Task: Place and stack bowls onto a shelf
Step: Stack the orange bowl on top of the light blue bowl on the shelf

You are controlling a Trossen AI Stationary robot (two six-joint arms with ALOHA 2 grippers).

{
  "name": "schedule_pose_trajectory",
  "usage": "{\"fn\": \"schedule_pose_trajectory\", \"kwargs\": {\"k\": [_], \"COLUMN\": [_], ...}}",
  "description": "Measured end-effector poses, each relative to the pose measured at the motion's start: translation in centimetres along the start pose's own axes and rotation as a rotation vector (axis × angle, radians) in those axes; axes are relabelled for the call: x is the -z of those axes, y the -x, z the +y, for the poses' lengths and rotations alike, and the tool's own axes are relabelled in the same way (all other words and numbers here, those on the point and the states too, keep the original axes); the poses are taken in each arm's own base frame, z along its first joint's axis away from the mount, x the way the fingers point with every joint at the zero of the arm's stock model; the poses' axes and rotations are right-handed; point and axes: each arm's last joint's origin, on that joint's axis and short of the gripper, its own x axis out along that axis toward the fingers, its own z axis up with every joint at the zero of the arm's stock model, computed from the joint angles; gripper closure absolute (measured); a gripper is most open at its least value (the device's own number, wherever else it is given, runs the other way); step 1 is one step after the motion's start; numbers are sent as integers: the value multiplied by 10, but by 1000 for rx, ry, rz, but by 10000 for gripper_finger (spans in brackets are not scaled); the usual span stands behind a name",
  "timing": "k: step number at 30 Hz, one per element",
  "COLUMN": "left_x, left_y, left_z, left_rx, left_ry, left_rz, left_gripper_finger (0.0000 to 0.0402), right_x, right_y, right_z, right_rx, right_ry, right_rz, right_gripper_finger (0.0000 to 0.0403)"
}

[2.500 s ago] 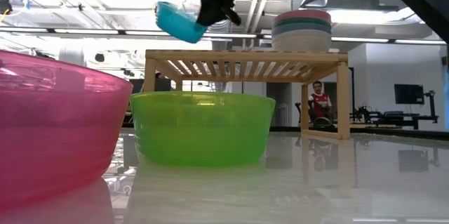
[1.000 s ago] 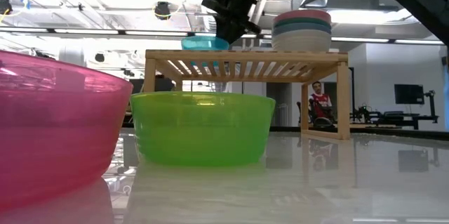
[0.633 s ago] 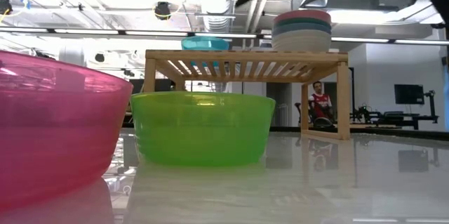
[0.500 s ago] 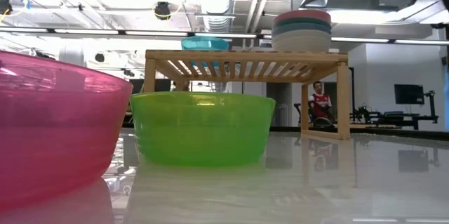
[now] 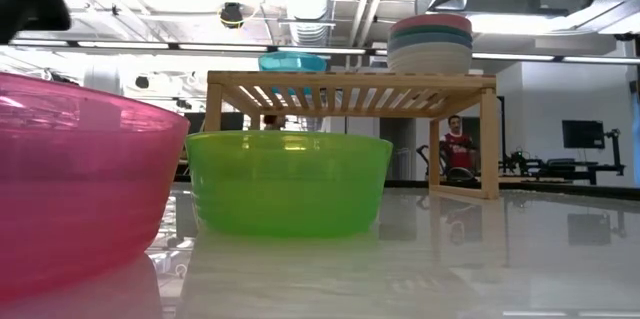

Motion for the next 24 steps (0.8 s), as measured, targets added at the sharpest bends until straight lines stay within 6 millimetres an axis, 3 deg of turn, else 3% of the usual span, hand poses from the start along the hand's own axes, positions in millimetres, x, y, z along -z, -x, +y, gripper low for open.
{"fn": "schedule_pose_trajectory", "kwargs": {"k": [8, 18, 24], "left_x": [24, 40, 48], "left_y": [-34, -80, -107], "left_z": [-20, -44, -46], "left_rx": [-132, -124, -190], "left_ry": [-28, -48, -81], "left_rz": [48, 112, 160], "left_gripper_finger": [132, 132, 133], "right_x": [4, 4, 6], "right_y": [-8, -5, -4], "right_z": [1, 1, 2], "right_rx": [7, 2, -2], "right_ry": [26, 26, 33], "right_rz": [51, 51, 64], "right_gripper_finger": [209, 209, 209]}}
